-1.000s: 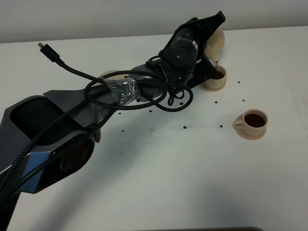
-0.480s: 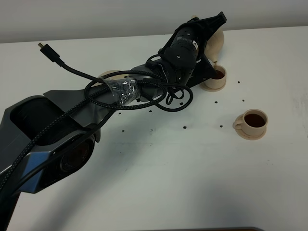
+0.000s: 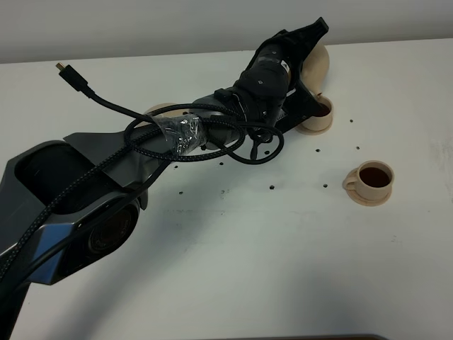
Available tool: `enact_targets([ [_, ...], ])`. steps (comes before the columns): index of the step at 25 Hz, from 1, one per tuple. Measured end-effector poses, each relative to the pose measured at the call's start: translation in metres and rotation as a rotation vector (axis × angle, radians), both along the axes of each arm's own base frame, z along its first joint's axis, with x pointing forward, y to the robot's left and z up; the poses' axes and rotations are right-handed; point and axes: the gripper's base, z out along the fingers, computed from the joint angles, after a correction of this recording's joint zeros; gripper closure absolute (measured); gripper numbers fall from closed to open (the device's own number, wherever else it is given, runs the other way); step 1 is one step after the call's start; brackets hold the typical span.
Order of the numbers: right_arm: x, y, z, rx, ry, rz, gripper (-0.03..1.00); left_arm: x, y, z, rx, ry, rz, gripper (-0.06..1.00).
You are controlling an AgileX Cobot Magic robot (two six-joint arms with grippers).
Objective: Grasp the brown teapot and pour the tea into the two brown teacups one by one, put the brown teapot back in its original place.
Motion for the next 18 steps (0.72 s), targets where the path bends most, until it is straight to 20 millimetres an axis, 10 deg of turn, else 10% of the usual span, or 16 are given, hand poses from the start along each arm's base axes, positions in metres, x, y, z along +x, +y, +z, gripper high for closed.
enact_targets([
  [12, 0.000, 0.000, 0.000, 0.000, 0.000, 0.000, 0.49, -0.003, 0.009, -0.006, -0.239, 0.172, 0.211, 0.81],
  [18, 0.000, 0.000, 0.000, 0.000, 0.000, 0.000, 0.49, -0.013, 0.020, 0.030, -0.460, 0.290, 0.406, 0.81],
])
